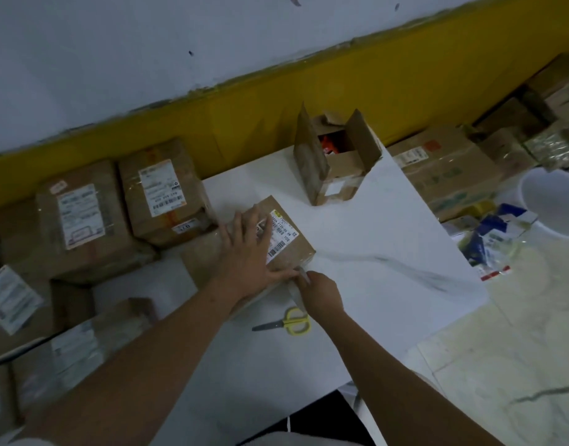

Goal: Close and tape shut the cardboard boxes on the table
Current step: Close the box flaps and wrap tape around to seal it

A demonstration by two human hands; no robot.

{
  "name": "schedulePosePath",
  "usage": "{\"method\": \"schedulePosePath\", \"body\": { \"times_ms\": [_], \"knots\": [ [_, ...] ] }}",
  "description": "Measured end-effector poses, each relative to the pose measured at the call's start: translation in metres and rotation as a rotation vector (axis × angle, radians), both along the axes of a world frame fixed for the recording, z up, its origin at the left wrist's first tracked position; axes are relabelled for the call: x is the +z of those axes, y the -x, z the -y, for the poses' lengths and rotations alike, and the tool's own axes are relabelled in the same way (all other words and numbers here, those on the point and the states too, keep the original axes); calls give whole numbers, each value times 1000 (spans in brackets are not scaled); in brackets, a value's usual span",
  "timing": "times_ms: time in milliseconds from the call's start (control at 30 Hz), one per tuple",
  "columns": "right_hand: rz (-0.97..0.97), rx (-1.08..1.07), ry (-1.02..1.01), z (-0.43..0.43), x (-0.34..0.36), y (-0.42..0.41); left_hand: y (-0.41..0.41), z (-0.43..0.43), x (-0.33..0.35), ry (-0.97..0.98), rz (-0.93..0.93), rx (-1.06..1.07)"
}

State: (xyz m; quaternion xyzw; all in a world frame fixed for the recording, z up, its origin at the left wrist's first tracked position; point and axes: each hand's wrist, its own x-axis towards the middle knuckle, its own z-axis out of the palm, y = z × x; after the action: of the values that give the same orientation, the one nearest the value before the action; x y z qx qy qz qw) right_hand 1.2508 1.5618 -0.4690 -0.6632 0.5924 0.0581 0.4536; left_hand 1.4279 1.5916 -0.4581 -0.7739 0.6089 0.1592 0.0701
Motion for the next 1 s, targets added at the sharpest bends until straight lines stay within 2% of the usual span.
{"method": "schedulePosePath", "body": {
  "times_ms": [133,267,333,400,467,567,667,833,1000],
  "knots": [
    [160,-120,-138,9,6,5,-4,11,7,-88,6,-59],
    [360,-238,-196,16,37,14,-14,26,23,-109,-72,21],
    [472,-205,-133,21,61,17,-28,38,44,-166,-251,53],
    [578,-170,-71,30,85,15,-46,46,60,-237,-557,157],
    [639,-118,-21,42,101,7,-60,47,64,-215,-769,272],
    [573,-23,11,51,100,-12,-61,51,58,-138,-800,298],
    [498,-39,14,53,86,-20,-48,52,47,-75,-789,403],
    [417,53,73,64,90,-36,-53,50,25,-63,-655,514],
    [155,100,177,74,102,-2,-54,54,24,-48,-682,512]
  ]
}}
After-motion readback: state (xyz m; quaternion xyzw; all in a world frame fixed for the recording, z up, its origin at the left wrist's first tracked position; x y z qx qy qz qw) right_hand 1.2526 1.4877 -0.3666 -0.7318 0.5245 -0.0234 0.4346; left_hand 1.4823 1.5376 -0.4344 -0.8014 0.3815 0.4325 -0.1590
